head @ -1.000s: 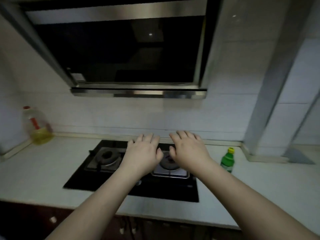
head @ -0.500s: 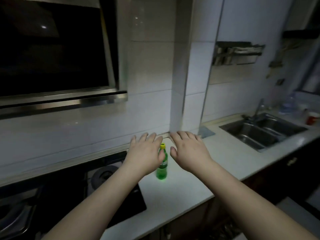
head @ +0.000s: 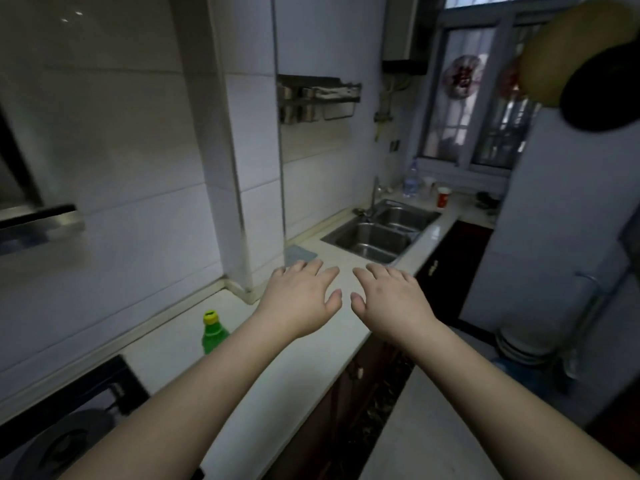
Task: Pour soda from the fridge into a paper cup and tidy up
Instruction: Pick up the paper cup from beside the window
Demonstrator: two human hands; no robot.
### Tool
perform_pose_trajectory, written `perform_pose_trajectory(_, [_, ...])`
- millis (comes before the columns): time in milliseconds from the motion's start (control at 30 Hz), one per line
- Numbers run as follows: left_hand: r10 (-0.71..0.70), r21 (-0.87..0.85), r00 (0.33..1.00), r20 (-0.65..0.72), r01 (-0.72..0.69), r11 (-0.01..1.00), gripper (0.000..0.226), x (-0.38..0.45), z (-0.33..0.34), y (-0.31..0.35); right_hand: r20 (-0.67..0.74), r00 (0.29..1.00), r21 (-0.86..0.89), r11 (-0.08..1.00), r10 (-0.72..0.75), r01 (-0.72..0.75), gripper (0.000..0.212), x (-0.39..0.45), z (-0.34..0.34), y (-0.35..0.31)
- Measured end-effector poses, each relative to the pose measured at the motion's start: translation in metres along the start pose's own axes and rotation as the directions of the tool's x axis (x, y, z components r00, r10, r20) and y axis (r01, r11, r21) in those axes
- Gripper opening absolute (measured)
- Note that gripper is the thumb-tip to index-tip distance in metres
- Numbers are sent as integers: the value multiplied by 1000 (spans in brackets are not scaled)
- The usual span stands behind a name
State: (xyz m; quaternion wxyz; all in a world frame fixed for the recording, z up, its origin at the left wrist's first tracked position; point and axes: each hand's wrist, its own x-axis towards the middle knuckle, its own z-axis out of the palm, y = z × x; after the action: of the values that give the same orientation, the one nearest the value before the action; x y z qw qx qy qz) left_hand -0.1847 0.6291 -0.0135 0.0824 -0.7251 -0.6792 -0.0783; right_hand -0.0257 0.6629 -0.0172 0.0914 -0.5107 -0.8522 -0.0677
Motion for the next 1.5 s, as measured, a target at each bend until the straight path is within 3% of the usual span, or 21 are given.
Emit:
perform_pose_trajectory(267, [146, -56, 989, -6, -146, 988, 58, 83, 20, 72, 5, 972, 13, 972, 234, -234, 51, 7, 1, 111])
perform_pose_trajectory(767, [305, -56, 952, 0, -305, 951, 59, 250, 62, 200, 49, 942, 75, 939, 332, -335, 52, 59, 31, 290])
perform_pose_trajectory(1133, [348, -112, 937, 36, -342, 933, 57, 358, 112, 234, 61, 912, 60, 911, 405, -408, 53, 120, 67, 369])
perform_pose_trajectory(1500, [418, -124, 908, -13, -416, 901, 56, 503, 140, 218, 74, 884, 1, 887, 461, -463, 54, 241, 91, 427])
